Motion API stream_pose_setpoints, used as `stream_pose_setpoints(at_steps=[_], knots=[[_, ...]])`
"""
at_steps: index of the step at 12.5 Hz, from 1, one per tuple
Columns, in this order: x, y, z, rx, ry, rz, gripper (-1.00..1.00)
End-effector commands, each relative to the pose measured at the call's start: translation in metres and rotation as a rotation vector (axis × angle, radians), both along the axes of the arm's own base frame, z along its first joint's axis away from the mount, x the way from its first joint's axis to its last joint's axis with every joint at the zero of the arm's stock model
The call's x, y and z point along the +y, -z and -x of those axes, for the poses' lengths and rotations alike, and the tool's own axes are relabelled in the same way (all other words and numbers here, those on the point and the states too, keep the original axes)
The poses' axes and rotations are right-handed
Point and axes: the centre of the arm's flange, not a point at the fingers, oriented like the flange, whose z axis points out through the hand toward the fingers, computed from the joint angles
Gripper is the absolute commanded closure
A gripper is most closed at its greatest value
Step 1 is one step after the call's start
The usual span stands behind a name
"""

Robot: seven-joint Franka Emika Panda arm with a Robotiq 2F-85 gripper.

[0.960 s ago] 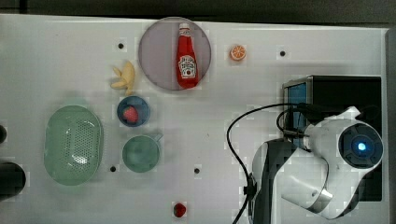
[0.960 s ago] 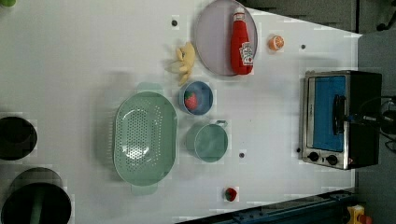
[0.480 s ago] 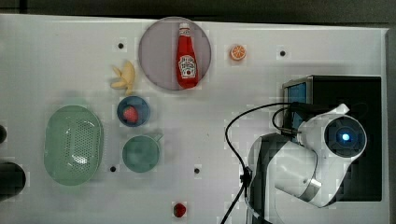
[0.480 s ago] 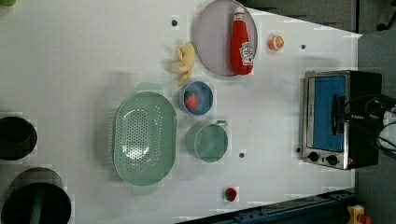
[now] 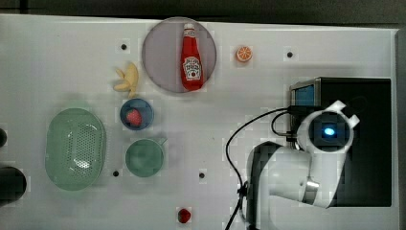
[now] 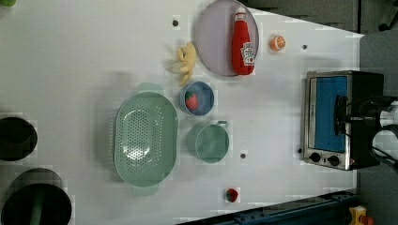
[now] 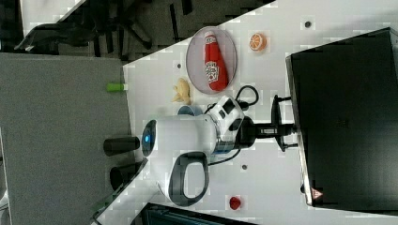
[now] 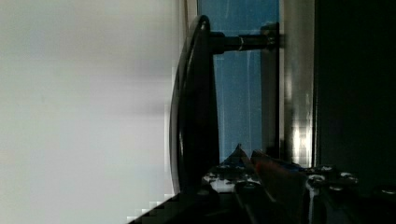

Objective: Flap open oven.

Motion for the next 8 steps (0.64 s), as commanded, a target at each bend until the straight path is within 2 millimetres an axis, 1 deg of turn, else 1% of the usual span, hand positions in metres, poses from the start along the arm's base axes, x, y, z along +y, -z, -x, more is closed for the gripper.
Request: stream_pose_setpoints(at_steps=[1,4,6,8], knots=[[0.052,-0.001,-0.017,-0.021,0.016,0.095,0.65],[0.083,0.012,-0.021,-0.006,0.036,0.15,0.65],[0.105,0.025,-0.024,0.011,0.037,0.169,0.65],[0.127,0.042,-0.027,0.023,0.044,0.195,0.65]])
